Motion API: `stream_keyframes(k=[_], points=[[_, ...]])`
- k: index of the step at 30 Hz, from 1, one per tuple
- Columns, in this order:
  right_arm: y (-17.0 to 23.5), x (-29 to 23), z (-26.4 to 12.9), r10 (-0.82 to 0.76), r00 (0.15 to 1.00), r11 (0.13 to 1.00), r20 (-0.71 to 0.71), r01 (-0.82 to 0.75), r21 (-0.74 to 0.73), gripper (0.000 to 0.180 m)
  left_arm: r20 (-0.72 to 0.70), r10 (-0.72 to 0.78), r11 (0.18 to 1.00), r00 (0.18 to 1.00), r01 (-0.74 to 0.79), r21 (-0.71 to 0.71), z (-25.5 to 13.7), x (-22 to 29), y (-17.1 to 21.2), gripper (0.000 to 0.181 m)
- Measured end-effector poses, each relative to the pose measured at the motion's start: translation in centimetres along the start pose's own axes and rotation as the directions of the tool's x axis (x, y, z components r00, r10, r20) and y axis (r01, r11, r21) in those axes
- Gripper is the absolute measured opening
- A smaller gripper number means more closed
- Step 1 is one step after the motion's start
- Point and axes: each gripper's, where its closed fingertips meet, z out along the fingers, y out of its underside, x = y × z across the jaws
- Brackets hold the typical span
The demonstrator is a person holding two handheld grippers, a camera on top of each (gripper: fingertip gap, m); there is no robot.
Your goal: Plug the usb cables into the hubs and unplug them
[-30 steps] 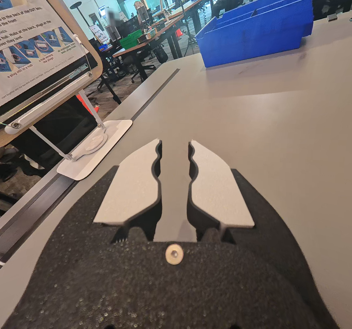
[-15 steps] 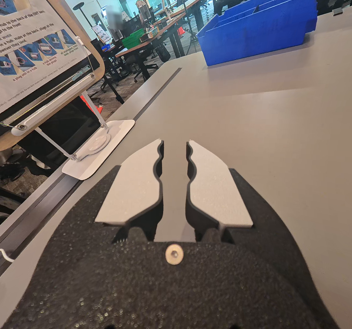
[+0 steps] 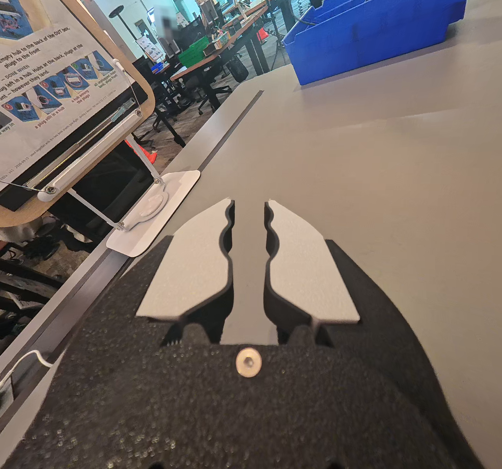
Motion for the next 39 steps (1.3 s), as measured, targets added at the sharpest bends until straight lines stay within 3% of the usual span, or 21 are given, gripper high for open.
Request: stream_keyframes(k=[15,39], points=[[1.7,5.1,2.3,0.100,0.993,0.994,-0.070,-0.097,0.042,0.012,0.016,-0.034,0.998,0.999,0.033,0.054,-0.8,-0.8,-1.1,0.018],[3.4,7.7,3.7,0.124,0.986,0.992,-0.115,-0.120,0.041,0.020,0.021,-0.024,0.998,0.999,0.023,0.054,-1.0,-0.9,-1.3,0.018]])
